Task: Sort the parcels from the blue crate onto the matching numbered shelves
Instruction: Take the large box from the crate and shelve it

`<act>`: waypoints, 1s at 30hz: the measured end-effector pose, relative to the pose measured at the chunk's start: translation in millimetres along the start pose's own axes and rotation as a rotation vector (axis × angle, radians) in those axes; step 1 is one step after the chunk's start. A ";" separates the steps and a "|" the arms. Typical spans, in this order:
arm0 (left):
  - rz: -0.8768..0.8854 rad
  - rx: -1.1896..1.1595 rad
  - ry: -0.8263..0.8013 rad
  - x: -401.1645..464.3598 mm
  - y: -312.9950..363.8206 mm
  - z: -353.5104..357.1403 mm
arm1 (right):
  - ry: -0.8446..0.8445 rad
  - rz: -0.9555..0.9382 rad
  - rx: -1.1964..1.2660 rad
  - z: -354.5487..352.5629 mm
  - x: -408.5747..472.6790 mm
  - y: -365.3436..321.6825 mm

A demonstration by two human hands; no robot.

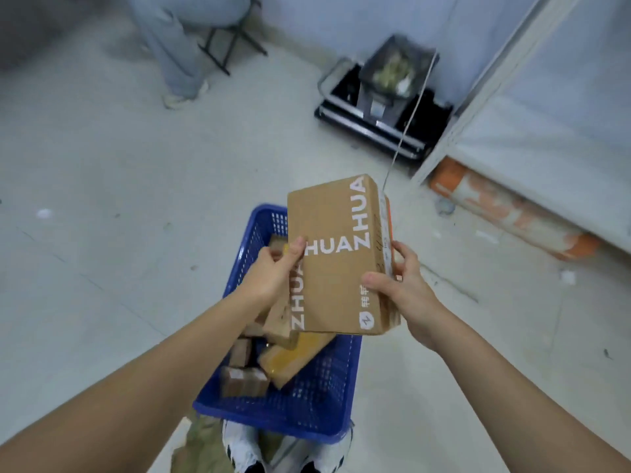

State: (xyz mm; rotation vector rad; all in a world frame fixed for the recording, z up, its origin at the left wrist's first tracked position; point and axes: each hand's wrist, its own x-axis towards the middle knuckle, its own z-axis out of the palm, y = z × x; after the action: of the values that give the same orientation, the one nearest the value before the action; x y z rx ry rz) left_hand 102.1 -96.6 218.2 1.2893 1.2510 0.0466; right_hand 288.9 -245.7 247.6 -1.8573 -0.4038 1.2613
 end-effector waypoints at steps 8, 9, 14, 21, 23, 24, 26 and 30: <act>0.245 -0.232 -0.310 -168.5 211.4 -88.2 | -0.137 -0.263 0.143 -24.5 -146.8 -198.1; 0.286 -0.195 -0.298 -182.8 232.2 -95.6 | -0.135 -0.297 0.158 -26.8 -162.2 -214.2; 0.558 -0.078 -0.192 -263.9 323.8 -130.6 | -0.073 -0.461 0.111 -38.3 -246.7 -288.8; 0.855 -0.077 -0.067 -342.9 367.3 -138.3 | 0.233 -0.731 0.021 -27.6 -337.1 -353.5; 0.900 -0.084 -0.027 -359.2 370.4 -133.9 | 0.286 -0.796 0.009 -18.9 -355.4 -363.2; 0.908 -0.093 -0.016 -365.4 370.9 -129.8 | 0.297 -0.816 0.001 -15.2 -361.4 -366.0; 0.936 -0.075 0.025 -378.4 373.4 -123.5 | 0.317 -0.846 -0.010 -9.7 -371.6 -370.4; 0.966 -0.110 -0.020 -404.1 380.2 -118.5 | 0.395 -0.886 -0.003 -12.3 -384.8 -377.7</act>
State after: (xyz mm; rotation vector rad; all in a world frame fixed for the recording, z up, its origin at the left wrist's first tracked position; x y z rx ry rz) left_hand 77.9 -133.4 783.8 1.6773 0.5006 0.7738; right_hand 197.6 -277.4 778.2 -1.5729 -0.8742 0.2913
